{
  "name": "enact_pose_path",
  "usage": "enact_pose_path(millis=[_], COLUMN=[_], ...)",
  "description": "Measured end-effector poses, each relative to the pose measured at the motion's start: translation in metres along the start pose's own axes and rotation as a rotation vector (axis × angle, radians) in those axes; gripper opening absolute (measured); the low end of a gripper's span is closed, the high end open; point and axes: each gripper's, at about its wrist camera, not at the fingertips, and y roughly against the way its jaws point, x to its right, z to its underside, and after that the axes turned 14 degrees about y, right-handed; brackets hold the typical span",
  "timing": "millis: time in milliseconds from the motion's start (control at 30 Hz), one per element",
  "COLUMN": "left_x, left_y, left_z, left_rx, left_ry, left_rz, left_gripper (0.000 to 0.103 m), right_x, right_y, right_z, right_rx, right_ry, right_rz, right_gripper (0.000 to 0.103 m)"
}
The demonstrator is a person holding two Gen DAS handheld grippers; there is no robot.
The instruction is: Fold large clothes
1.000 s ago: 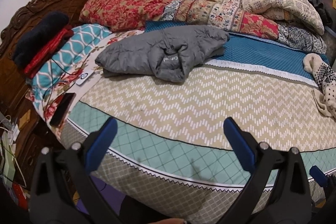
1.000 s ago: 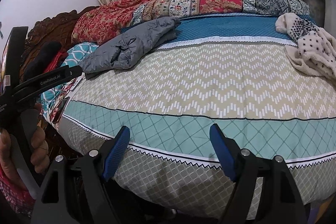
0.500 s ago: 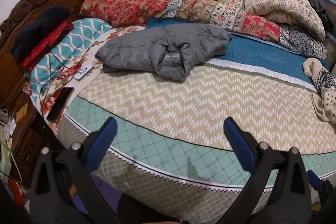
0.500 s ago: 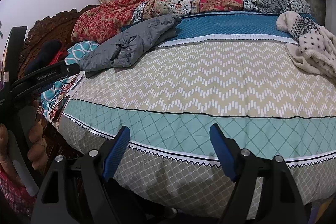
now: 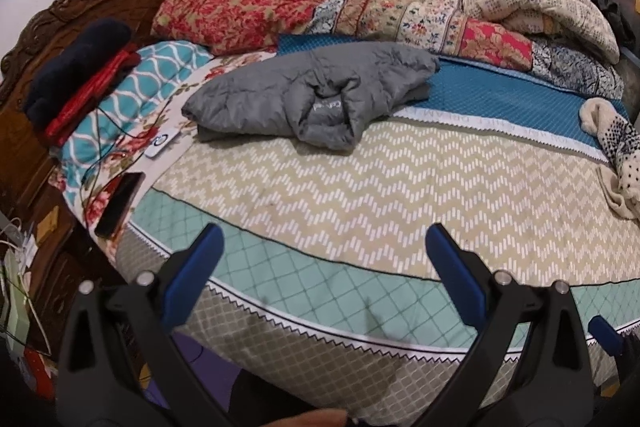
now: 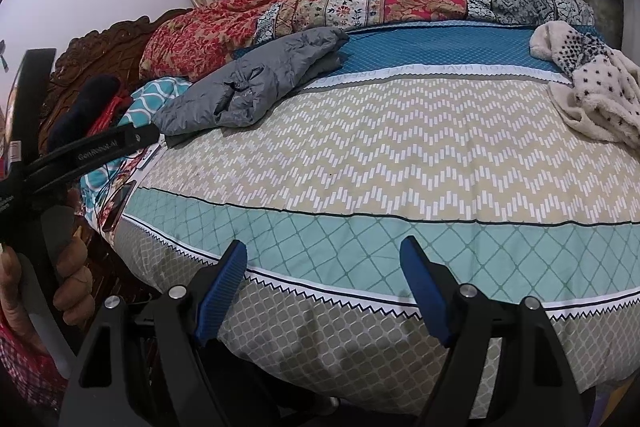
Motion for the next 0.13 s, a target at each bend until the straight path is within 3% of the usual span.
enact_pose_path(millis=[133], left_x=[0.0000], left_y=[-0.0009], left_z=[0.0020], left_rx=[0.001], left_ry=[-0.005], left_rz=[-0.007], left_gripper=[0.097], right_x=[-0.0020], right_y=[0.0028], right_z=[-0.0011], right_rx=[0.014], right_ry=[0.008], right_rz=[0.001], right_gripper=[0.084])
